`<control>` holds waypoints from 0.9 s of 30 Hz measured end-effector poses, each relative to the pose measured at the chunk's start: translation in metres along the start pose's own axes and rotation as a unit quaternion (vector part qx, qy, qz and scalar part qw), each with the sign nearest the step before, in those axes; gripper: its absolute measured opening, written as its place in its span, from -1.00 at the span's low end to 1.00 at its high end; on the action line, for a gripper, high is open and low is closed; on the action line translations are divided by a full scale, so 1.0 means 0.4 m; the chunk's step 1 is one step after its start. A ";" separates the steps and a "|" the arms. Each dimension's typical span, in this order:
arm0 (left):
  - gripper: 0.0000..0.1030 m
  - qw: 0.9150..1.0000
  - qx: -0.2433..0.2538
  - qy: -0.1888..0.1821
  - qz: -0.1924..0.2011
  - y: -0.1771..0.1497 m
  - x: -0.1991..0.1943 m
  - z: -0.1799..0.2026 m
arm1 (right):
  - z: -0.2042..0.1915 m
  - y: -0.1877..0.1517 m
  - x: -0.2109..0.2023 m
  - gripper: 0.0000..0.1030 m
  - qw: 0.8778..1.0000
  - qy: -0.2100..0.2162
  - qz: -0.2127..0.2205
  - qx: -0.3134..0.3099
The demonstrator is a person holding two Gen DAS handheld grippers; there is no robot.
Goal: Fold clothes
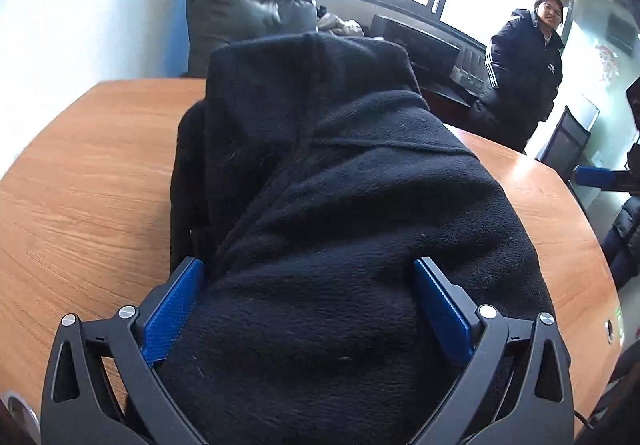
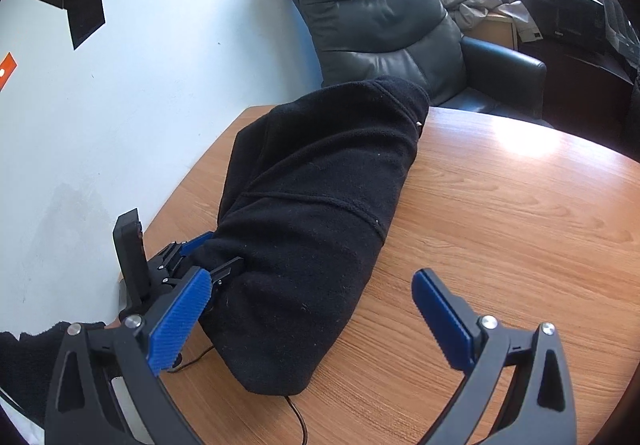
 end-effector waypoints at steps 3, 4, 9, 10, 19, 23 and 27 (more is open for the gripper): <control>0.95 1.000 0.004 -0.005 -0.012 0.017 -0.047 0.006 | 0.020 0.007 0.070 1.00 0.999 0.026 -0.023 0.024; 0.95 1.000 0.009 -0.014 0.000 0.035 -0.086 0.010 | 0.024 0.009 0.095 0.99 0.998 0.032 -0.030 0.033; 1.00 0.999 -0.013 -0.042 -0.026 0.067 -0.088 -0.116 | 0.050 0.009 0.215 0.93 0.997 0.007 -0.048 0.066; 1.00 0.998 -0.019 -0.048 -0.046 0.061 -0.063 -0.154 | 0.058 0.006 0.238 0.91 0.996 -0.001 -0.052 0.072; 1.00 0.942 -0.119 -0.267 -0.162 0.014 0.148 -0.209 | 0.092 -0.029 0.336 0.91 0.990 -0.034 -0.056 0.122; 1.00 0.927 -0.129 -0.314 -0.162 0.003 0.171 -0.185 | 0.111 -0.050 0.366 0.93 0.988 -0.023 -0.072 0.138; 0.89 0.919 -0.115 -0.336 -0.169 0.023 0.229 -0.115 | 0.117 -0.060 0.399 0.95 0.987 -0.017 -0.084 0.138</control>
Point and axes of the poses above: each gripper's, at about its wrist camera, not at the fingertips, and x roughly the way its jaws point, z to its right, y to its top, the point moved 3 cm from there along x, roughly the way its jaws point, and after that the axes turned 2 degrees about x, right-handed, at the moved point
